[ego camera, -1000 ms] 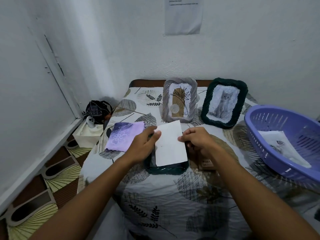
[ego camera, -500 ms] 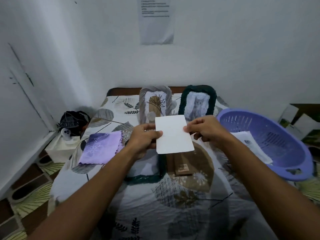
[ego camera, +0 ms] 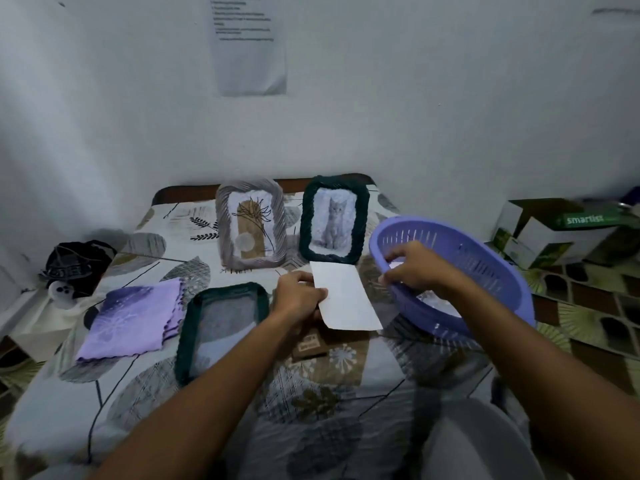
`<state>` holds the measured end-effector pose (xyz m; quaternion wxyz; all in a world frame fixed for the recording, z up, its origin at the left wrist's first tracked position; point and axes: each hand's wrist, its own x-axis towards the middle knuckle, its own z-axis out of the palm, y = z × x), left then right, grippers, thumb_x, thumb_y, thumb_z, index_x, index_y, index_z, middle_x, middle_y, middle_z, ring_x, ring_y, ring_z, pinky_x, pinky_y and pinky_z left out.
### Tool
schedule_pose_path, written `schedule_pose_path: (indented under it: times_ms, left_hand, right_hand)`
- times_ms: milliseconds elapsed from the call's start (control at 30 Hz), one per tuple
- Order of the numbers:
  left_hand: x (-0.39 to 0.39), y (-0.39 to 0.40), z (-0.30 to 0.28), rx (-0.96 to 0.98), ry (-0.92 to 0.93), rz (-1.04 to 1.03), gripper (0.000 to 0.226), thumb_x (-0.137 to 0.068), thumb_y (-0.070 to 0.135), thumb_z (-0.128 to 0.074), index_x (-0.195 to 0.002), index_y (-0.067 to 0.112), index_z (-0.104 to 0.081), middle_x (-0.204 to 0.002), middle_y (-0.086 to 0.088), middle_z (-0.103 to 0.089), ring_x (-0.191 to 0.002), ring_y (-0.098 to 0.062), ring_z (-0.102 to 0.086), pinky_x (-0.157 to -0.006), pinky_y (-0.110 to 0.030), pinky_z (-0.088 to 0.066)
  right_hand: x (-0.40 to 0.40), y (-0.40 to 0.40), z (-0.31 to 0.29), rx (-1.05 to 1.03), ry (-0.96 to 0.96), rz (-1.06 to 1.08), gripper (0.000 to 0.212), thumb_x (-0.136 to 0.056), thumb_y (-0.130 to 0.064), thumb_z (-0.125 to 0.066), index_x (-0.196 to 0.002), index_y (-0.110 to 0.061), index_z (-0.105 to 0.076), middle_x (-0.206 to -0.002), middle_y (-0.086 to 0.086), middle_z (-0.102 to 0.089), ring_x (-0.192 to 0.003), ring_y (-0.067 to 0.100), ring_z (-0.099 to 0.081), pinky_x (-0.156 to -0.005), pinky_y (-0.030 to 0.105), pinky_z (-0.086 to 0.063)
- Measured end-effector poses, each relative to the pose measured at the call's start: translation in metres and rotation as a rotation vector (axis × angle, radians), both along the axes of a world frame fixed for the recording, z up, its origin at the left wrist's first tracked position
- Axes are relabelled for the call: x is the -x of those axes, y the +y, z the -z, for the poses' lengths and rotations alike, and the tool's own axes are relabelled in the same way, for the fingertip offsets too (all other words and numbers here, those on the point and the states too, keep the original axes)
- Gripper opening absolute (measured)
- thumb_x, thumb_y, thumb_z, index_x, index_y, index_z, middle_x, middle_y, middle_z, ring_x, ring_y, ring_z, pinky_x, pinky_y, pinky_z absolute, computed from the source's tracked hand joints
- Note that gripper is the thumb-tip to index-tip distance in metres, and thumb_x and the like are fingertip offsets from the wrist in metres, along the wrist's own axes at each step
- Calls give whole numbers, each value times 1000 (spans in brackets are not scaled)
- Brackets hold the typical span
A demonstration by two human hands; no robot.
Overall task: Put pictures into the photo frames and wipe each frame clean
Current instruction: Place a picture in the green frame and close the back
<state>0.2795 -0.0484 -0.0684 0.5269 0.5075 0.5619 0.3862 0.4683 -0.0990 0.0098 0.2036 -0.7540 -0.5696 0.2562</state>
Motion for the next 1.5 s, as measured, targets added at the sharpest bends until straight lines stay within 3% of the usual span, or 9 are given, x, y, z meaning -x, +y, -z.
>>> schedule_pose_path:
  times_ms: [100,300,467,700,900,1067,1167,1300,1500]
  left_hand:
    - [-18,1,7,8,28,22,16,-82,-3,-67,-93,6,-61,-96,-14,-69,-79,-27,-68,-57,-35,-58]
    - [-57,-1,15,42,6,45,17,-80,-2,-69,-90,8,-60,-90,-14,-69,-75,-29,-69,-57,-40,-59]
    - [-80,-4,20,89,-40,48,23,-79,-3,-69,-80,15,-56,-88,-16,-68,-71,-32,-70,-61,-50,-59]
    - [-87,-4,20,115,-106,62,23,-83,-7,-64,-80,13,-55,-93,-19,-67,-66,-31,-67,-49,-41,-58]
    - [-77,-3,17,183,-160,142,21,-86,-4,-63,-105,-1,-53,-98,-25,-67,-76,-37,-70,-61,-53,-58]
    - [-58,6,9,116,-25,186,17,-90,13,-65,-96,0,-55,-66,-16,-60,-50,-26,-59,-61,-53,-58]
    - [-50,11,-3,64,23,152,22,-89,24,-67,-92,5,-57,-71,-20,-62,-49,-28,-57,-50,-48,-56]
    - [-56,9,-25,-1,-94,216,30,-89,28,-67,-98,0,-59,-85,-16,-65,-58,-22,-63,-54,-44,-59]
    - [-77,3,-30,27,-167,241,33,-86,25,-71,-103,2,-54,-92,-20,-66,-63,-22,-63,-59,-43,-59]
  right_hand:
    - [-7,0,-8,-31,19,19,28,-83,-9,-71,-111,-4,-67,-95,11,-63,-70,20,-59,-67,35,-51]
    - [-17,1,-16,-27,105,46,22,-85,-8,-68,-107,-10,-66,-79,4,-61,-65,18,-58,-49,25,-46]
    - [-16,3,-8,-22,153,36,28,-84,-9,-70,-111,-11,-66,-82,7,-64,-67,22,-62,-53,27,-51]
    - [-12,6,1,-34,172,43,33,-81,-9,-73,-113,-10,-64,-78,10,-65,-64,24,-62,-52,28,-51]
    - [-8,4,12,-34,168,37,32,-81,-11,-74,-112,-8,-66,-74,6,-61,-59,19,-59,-46,23,-45]
    - [-12,1,16,-34,185,36,31,-80,-24,-77,-104,-8,-66,-74,11,-64,-57,20,-59,-44,23,-46]
    - [-29,5,16,-60,209,85,27,-86,-31,-70,-97,-7,-69,-87,17,-67,-68,27,-64,-57,32,-56]
    - [-73,20,21,-87,-7,199,13,-84,-15,-73,-85,-5,-65,-76,17,-65,-61,29,-62,-59,37,-56]
    - [-101,21,38,106,-393,186,38,-68,-25,-86,-78,-5,-56,-66,9,-55,-65,26,-61,-60,34,-52]
